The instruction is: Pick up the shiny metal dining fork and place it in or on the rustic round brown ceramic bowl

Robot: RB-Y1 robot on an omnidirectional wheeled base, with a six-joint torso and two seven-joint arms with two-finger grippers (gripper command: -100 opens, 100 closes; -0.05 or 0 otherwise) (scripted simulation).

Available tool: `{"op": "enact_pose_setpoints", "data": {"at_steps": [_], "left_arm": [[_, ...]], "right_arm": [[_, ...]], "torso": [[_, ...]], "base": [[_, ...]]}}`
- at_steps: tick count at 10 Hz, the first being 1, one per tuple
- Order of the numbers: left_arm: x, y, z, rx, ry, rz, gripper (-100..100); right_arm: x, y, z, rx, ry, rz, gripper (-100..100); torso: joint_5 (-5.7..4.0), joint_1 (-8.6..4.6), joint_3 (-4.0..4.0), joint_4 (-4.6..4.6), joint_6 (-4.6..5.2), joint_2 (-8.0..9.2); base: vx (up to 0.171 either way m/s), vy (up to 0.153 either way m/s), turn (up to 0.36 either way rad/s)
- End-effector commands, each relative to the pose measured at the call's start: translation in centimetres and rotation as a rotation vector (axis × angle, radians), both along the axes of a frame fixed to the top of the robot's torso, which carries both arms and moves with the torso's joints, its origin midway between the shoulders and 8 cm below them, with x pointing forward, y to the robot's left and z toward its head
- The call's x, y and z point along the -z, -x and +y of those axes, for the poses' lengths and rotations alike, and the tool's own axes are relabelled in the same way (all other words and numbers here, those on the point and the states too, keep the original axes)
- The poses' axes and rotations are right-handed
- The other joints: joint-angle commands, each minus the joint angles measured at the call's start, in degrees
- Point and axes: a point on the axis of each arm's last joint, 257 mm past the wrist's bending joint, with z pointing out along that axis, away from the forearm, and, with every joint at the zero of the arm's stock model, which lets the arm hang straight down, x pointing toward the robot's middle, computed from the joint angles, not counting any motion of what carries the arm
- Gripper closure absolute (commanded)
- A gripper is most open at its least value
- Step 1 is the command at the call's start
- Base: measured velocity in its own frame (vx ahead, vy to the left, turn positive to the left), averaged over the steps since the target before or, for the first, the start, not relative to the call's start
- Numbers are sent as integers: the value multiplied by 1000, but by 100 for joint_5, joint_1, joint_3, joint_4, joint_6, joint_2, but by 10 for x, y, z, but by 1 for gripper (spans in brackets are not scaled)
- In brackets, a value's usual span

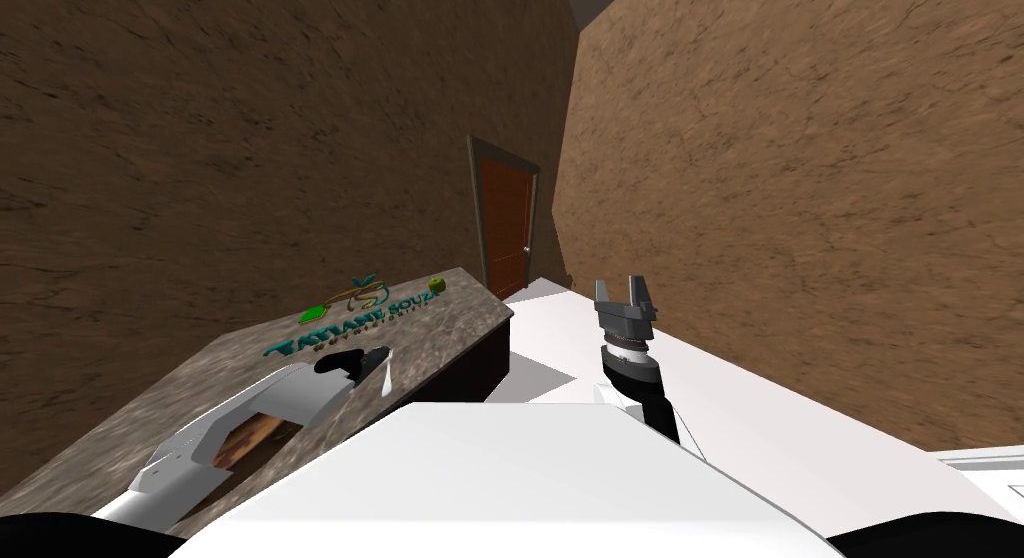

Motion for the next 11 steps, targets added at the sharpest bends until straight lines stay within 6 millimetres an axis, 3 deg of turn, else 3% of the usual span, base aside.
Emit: {"op": "enact_pose_setpoints", "data": {"at_steps": [1, 2, 3, 6, 11], "left_arm": [[0, 0, 0, 0, 0, 0, 100], [0, 0, 0, 0, 0, 0, 0], [-12, -5, 5, -5, -15, -10, -100], [-24, 0, 11, -26, -32, 15, -100], [-34, 15, 13, -54, -45, 70, -100]], "right_arm": [[0, 0, 0, 0, 0, 0, 0], [0, 0, 0, 0, 0, 0, 0], [0, 0, 0, 0, 0, 0, 0], [0, 0, 0, 0, 0, 0, 0], [0, 0, 0, 0, 0, 0, 0]], "torso": [[0, 0, 0, 0, 0, 0], [0, 0, 0, 0, 0, 0], [0, 0, 0, 0, 0, -1], [-10, -36, 29, 11, 0, 49], [-1, -1, 13, 5, 1, 22]], "base": [[0, 0, 0], [0, 0, 0], [-78, -62, -126], [-128, -87, -156], [-54, -14, -156]]}}
